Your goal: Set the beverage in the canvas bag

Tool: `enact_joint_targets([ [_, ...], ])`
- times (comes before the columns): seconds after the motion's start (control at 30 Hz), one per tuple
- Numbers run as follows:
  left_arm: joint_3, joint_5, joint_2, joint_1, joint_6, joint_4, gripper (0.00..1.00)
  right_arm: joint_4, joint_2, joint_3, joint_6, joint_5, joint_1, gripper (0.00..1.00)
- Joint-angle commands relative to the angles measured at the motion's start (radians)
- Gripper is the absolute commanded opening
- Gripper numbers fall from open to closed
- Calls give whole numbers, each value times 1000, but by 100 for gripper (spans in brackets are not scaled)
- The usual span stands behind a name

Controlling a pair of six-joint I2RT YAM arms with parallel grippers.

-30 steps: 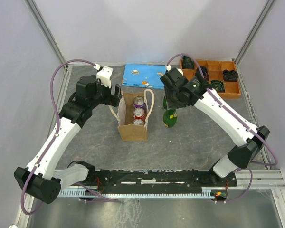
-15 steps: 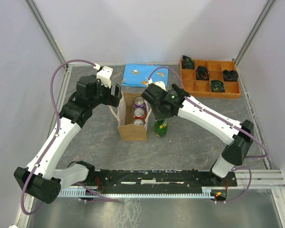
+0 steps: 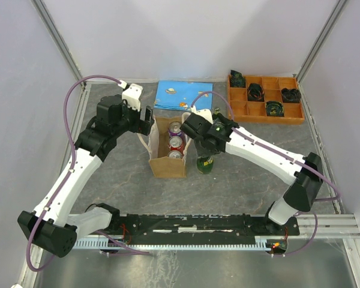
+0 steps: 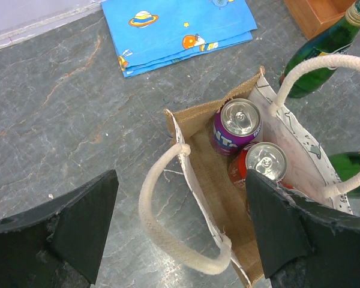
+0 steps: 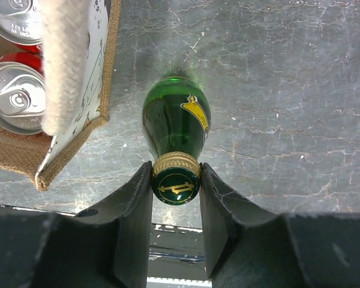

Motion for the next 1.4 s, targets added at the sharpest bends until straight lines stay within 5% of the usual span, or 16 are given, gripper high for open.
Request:
enact_joint_targets([
  [0.0,30,23,-1,5,-3,11,92,28,-57,-7,25,42,6,11],
  [0.1,32,41,0,5,-3,9,92,29,-61,5,28,53,6,39],
  [0.2,38,63,4,4,3,5,93,35,-65,14,28,61,5,57],
  [0.47,72,154,15,4,43,-8,92,31,-78,49,36,98,5,78],
  [0.67,277,356,123,3,142,-84,89,-24,-160,191,47,248,-40,82],
  [0.83,494,524,294,-69,245,-266,88,-93,-256,193,61,296,-206,86],
  [1.13,622,472,465,-464,598,-540,88,-181,-425,-27,31,199,-515,92],
  [1.37,619,378,532,-601,692,-565,87,-166,-529,-157,19,133,-589,97],
])
